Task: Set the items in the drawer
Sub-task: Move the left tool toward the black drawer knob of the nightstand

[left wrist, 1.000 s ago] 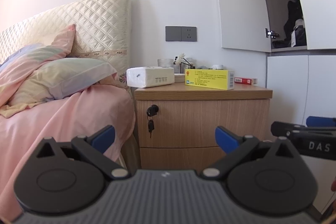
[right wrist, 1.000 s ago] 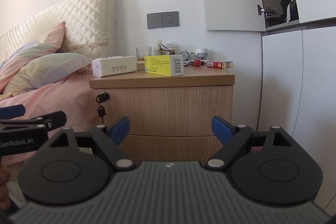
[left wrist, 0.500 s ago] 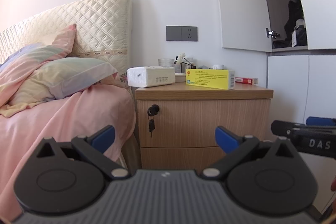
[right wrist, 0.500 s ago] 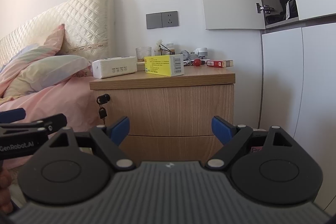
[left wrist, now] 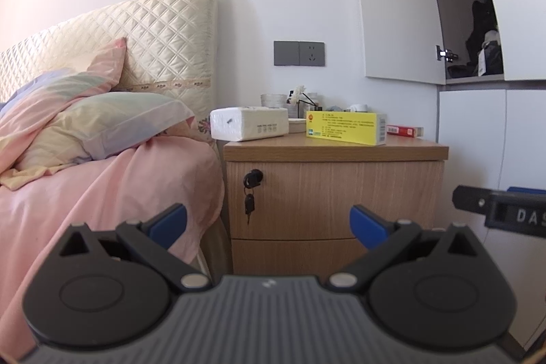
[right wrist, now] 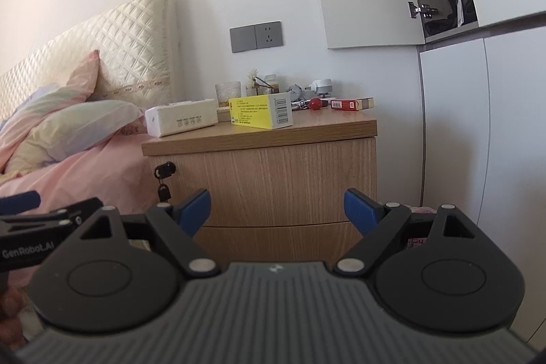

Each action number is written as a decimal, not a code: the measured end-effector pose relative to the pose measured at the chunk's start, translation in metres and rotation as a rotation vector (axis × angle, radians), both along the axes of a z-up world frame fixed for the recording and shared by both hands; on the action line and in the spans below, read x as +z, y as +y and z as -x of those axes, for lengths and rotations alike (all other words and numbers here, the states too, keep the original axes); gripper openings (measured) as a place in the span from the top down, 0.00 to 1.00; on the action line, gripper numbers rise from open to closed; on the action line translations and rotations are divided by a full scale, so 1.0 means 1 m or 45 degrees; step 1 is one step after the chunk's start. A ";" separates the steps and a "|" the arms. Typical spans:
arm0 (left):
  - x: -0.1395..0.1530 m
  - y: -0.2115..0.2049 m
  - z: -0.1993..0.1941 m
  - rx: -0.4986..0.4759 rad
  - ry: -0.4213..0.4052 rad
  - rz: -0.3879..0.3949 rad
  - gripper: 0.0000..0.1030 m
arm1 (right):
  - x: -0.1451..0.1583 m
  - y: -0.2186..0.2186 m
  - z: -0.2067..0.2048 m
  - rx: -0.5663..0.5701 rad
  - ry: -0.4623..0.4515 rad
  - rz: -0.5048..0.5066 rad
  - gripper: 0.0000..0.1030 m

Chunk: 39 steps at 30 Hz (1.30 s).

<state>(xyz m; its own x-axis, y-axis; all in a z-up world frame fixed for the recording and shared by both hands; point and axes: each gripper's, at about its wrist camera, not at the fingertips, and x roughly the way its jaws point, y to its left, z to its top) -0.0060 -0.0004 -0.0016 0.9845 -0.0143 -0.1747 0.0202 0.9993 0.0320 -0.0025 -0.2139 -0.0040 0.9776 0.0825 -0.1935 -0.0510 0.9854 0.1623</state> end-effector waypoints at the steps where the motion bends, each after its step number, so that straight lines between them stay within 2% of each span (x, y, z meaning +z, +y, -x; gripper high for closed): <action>1: 0.000 0.001 -0.002 -0.006 -0.007 0.002 0.01 | 0.000 -0.003 -0.003 -0.008 0.005 -0.016 0.15; 6: 0.002 0.008 -0.019 0.007 -0.009 0.009 0.01 | 0.006 -0.016 -0.019 -0.036 0.050 -0.054 0.15; 10: 0.006 0.008 -0.037 0.069 -0.025 -0.036 0.01 | 0.032 -0.035 -0.027 0.020 0.084 -0.245 0.15; 14: 0.010 0.009 -0.059 0.110 -0.009 -0.047 0.01 | 0.066 -0.029 -0.037 0.047 0.009 -0.116 0.15; 18: 0.015 0.011 -0.081 0.151 0.008 -0.058 0.01 | 0.076 -0.024 -0.044 0.111 -0.018 -0.039 0.15; 19: 0.017 0.012 -0.085 0.154 -0.005 -0.052 0.01 | 0.078 -0.024 -0.047 0.127 -0.005 -0.030 0.15; 21: 0.023 0.017 -0.084 0.129 -0.097 -0.018 0.01 | 0.080 -0.025 -0.052 0.159 0.019 -0.013 0.15; 25: 0.028 0.019 -0.091 0.081 -0.212 -0.101 0.00 | 0.093 -0.028 -0.055 0.180 0.002 0.046 0.15; 30: 0.024 0.021 -0.110 0.020 -0.184 -0.103 0.00 | 0.105 -0.039 -0.060 0.150 0.010 0.081 0.15; 39: 0.008 0.040 -0.148 0.046 -0.124 -0.151 0.00 | 0.118 -0.066 -0.052 0.114 0.098 0.121 0.15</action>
